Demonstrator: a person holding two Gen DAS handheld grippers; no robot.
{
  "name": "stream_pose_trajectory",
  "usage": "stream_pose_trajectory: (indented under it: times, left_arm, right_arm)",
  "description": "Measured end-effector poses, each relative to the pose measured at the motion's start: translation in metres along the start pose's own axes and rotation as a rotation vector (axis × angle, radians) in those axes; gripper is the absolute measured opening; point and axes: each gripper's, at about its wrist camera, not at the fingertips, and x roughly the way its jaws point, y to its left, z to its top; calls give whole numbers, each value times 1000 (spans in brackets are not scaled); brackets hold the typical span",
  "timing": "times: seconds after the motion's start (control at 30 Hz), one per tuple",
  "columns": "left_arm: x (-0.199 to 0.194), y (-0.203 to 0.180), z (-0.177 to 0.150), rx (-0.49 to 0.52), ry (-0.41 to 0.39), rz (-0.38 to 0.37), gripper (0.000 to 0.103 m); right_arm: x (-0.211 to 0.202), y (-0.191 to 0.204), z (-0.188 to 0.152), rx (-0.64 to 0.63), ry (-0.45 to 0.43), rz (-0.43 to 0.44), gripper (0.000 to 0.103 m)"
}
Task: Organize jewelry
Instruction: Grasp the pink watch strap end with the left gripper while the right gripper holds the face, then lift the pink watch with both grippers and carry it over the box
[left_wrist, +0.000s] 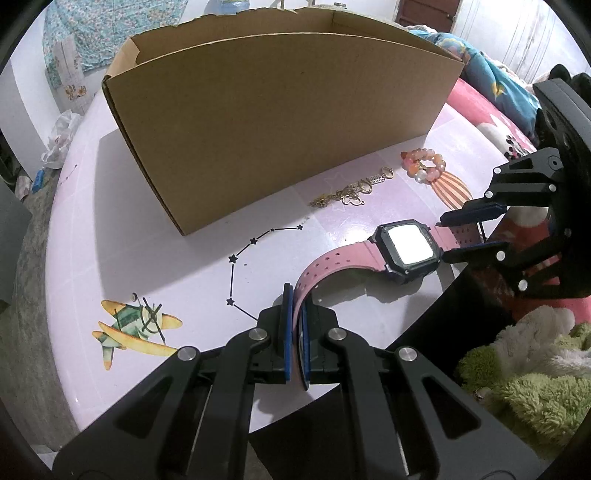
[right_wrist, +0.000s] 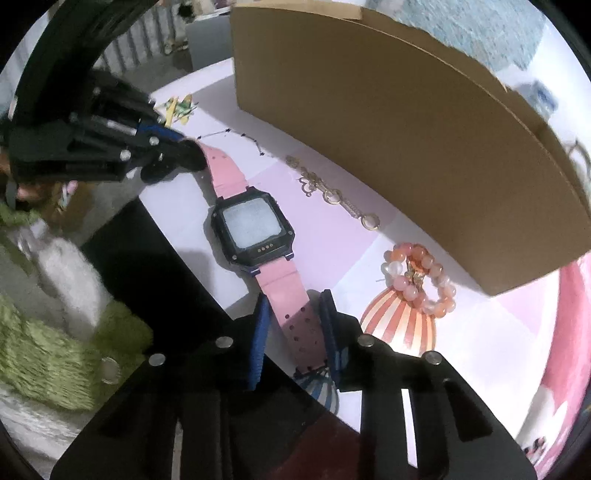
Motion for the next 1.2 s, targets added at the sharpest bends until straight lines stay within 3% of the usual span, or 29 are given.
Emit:
stream_pose_trajectory:
  times: [0.23,0.3,0.57,0.7,0.93,1.2]
  left_arm:
    - [-4,4,-1,-11,2,-19,4]
    - [-7,6,-3,-19,1,-25,4]
    - [-7,6,-3,-21,4,-41,4]
    - [-7,6,-2,-25,1,-41,4]
    - [-8,0,-4,5,-29,23,4]
    - [-28,-9,-5,25,-98,74,3]
  right_arm:
    - [1,-60,-3,401,-7,256,25]
    - [2,-71,-6,493,-15,280,24]
    - [4,-52,-5,404,-41,144,22]
    - [4,-36,2,312,-40,48,10]
    - [0,-11,5,177,-78,-111,5]
    - [-21,-3,-1,166,-144,-189,5]
